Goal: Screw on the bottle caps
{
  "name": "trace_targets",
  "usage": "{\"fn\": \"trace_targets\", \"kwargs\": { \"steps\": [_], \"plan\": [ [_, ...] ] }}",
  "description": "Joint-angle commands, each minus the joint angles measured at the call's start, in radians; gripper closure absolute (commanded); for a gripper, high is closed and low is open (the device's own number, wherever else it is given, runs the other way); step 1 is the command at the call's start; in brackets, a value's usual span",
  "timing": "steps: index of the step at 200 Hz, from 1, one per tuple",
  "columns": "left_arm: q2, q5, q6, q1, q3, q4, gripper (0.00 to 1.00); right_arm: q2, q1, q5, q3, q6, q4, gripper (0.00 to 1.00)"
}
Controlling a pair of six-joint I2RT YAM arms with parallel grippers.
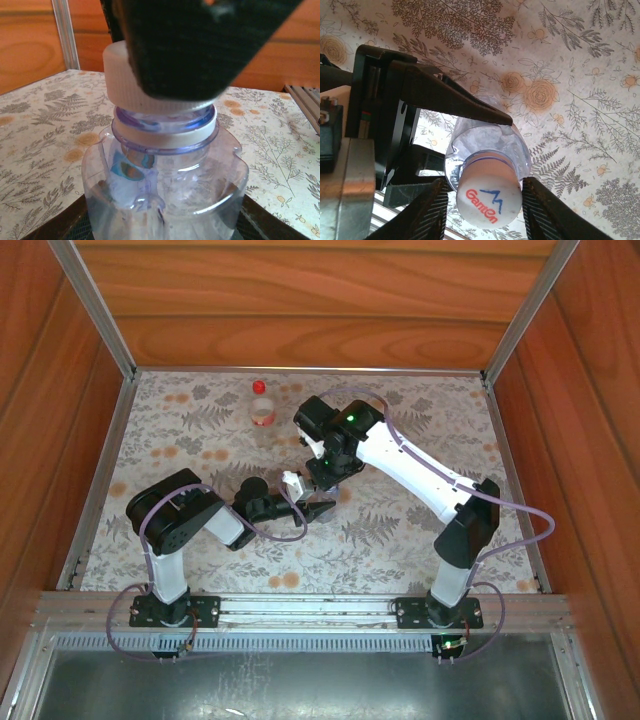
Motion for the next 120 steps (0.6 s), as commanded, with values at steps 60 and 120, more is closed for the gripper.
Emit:
{"fn": "trace_targets", "kwargs": {
  "steps": [60, 120],
  "plan": [
    [0.009, 0.009, 0.014, -0.009, -0.012, -0.005, 0.47, -0.005, 0.007, 0.008, -0.019, 0.0, -0.017, 0.66],
    [0.019, 0.015, -0.051, 0.006, 0.0, -0.005, 0.47, -0.087, 0.007, 0.003, -0.139, -0.01, 0.097, 0.67]
  ]
}}
